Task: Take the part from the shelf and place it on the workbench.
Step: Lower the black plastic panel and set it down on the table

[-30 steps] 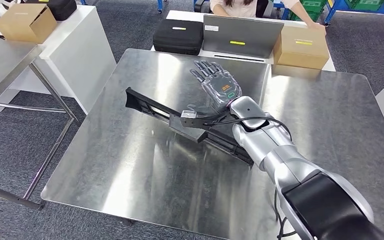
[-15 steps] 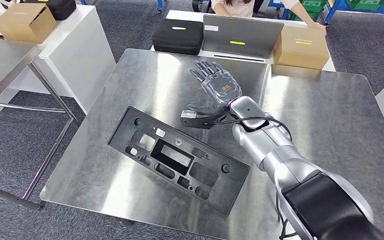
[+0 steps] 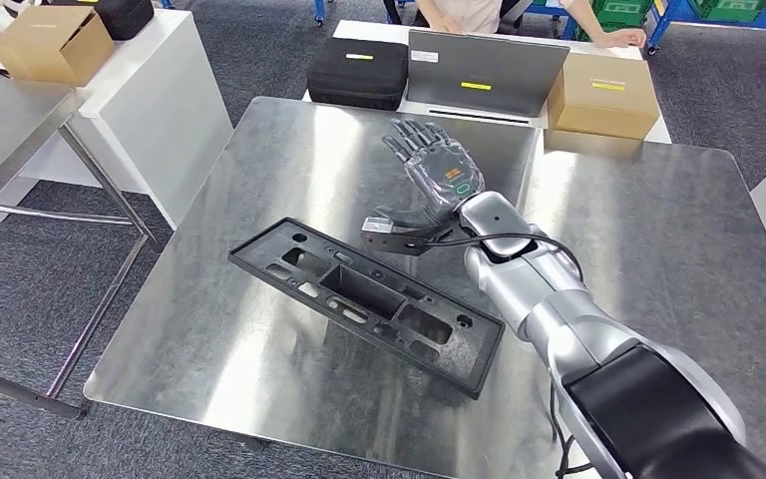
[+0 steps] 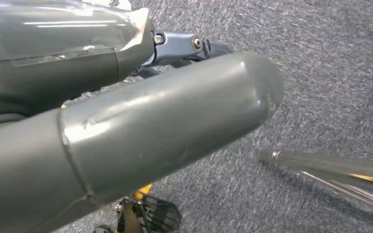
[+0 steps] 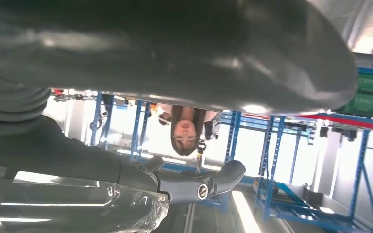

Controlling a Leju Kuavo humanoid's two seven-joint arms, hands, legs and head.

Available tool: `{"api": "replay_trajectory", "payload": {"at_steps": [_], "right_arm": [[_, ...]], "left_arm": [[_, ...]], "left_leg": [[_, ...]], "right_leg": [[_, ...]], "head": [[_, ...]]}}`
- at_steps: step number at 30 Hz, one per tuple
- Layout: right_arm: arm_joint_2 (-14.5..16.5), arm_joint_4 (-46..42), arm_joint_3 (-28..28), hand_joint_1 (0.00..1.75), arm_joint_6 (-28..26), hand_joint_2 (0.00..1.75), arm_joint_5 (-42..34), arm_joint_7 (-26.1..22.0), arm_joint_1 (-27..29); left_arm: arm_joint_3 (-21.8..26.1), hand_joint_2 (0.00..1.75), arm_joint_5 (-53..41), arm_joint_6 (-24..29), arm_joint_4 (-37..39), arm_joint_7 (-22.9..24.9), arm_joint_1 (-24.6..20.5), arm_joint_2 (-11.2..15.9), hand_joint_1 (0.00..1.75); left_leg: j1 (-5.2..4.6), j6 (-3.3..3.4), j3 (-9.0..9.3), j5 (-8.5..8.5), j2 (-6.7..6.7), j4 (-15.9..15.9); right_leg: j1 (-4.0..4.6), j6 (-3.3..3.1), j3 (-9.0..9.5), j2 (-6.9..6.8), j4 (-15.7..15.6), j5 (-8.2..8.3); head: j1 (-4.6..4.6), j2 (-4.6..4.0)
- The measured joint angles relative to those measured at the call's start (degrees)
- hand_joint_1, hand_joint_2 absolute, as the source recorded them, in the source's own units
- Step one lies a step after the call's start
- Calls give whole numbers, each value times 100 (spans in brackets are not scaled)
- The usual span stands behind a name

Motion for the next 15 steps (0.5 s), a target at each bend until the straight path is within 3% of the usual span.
{"api": "replay_trajectory", "payload": {"at_steps": [9,12,15], "right_arm": [[-52,0,-38,0,-29,0,157,133,-1],[-112,0,-40,0,-42,0,323,377,-22],[-369,7,-89,0,-103,0,469,799,-135]], "left_arm": [[9,0,2,-73,0,124,0,0,0],[26,0,2,-99,0,149,1,-2,0],[74,0,27,-101,0,183,5,-13,0]], "left_leg": [[-2,0,0,0,0,0],[-2,1,0,0,-1,1],[-3,3,0,1,-13,4]], "right_leg": [[0,0,0,0,0,0],[0,0,-2,0,0,0],[0,0,-8,-8,-1,0]], "head": [[0,0],[0,0],[-2,0]]}}
